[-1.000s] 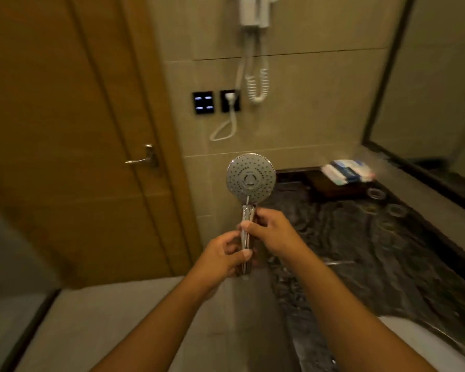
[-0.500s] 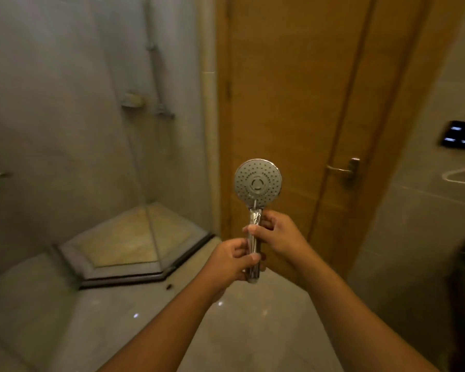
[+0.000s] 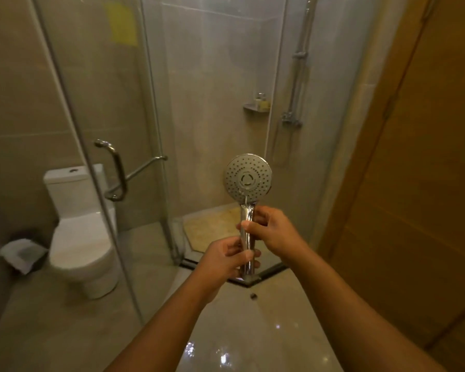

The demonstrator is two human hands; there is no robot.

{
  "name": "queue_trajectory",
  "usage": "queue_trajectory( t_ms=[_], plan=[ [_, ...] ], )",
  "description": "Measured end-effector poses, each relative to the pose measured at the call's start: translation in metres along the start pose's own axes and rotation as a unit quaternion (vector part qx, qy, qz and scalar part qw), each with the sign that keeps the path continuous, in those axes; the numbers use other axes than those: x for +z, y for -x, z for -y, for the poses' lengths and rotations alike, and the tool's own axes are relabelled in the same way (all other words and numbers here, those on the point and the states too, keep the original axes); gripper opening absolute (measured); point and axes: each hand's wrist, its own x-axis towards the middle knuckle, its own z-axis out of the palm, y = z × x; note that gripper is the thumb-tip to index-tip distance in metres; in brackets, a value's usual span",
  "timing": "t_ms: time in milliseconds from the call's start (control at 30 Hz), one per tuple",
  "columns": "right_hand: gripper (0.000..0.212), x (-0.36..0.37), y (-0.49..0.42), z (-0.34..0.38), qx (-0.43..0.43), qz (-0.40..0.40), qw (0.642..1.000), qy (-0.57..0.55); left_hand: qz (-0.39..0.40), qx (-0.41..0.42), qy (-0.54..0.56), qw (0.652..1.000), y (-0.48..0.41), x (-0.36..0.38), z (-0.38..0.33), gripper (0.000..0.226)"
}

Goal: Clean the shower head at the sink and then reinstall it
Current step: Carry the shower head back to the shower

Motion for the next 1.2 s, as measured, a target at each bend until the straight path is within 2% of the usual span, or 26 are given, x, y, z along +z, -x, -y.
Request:
queue_trajectory(
  t_ms=[233, 700, 967, 1200],
  plan=[
    [0.019, 0.032, -0.106, -0.023, -0.002, 0.038, 0.999, -0.026, -0.043, -0.008, 0.000, 0.999, -0.081, -0.062, 0.012, 0.028],
    [0.009, -0.019, -0.405, -0.095, -0.009, 0.043, 0.998, -0.055, -0.052, -0.035, -0.016, 0.998, -0.376, -0.129, -0.011, 0.030],
    [0.010, -0.016, -0.540, -0.130, 0.018, 0.031, 0.996, -0.082, -0.030, -0.035, -0.012, 0.999, -0.503, -0.180, -0.009, 0.031],
    [0.009, 0.004, -0.664, -0.154, 0.039, -0.014, 0.996, -0.081, 0.005, -0.036, 0.018, 0.999, -0.624, -0.251, -0.002, 0.029]
  ],
)
